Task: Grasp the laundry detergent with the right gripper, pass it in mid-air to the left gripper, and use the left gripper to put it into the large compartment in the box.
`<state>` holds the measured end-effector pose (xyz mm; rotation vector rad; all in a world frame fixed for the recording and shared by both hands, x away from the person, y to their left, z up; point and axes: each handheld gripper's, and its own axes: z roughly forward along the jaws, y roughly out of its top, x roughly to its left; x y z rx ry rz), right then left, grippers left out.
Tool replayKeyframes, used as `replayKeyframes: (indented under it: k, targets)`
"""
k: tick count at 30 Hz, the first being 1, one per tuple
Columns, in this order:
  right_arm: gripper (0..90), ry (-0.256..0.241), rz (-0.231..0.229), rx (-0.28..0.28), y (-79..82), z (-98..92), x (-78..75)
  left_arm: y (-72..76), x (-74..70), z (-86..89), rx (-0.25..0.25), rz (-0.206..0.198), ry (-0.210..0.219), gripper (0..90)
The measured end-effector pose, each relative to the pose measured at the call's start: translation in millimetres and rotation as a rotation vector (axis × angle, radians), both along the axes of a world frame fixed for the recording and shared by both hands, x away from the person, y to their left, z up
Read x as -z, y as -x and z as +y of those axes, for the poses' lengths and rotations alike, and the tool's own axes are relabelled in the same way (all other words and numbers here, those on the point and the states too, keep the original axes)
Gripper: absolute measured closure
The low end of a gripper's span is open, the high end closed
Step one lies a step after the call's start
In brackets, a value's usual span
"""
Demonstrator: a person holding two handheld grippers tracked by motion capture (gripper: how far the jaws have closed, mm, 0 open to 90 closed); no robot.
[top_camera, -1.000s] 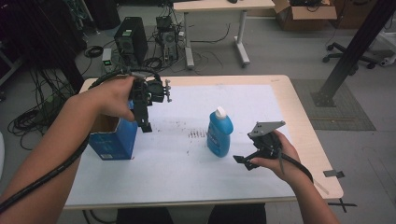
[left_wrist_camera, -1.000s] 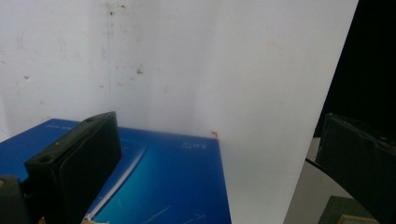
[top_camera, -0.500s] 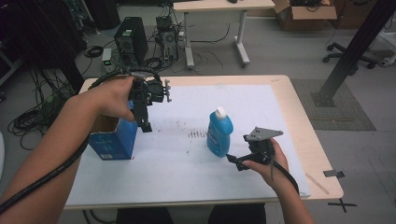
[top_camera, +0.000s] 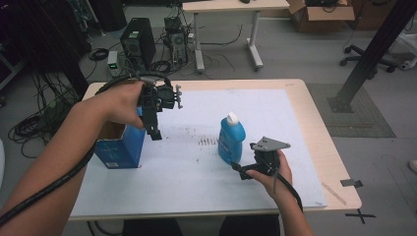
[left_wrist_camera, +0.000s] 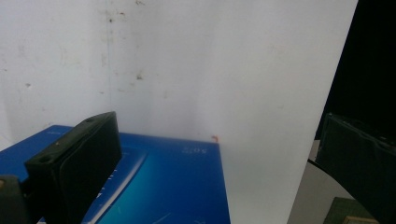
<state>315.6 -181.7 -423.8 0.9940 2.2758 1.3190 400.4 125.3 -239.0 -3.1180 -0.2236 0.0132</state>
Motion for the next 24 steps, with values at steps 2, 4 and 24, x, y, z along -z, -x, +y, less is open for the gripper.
replayKeyframes:
  k: [2,4,24]
  targets:
    - [1.0,-0.007,-0.003,0.005,-1.2,3.1,2.3,0.5,0.3,0.1,-0.001,-0.001,0.002,0.4]
    - [0.8,-0.025,-0.008,0.017,-3.1,4.9,4.5,1.0,-0.2,0.4,-0.001,-0.004,0.000,0.4]
    - [0.7,-0.051,-0.035,0.069,-14.3,18.4,13.0,4.1,-3.9,7.5,-0.007,-0.011,0.022,0.4]
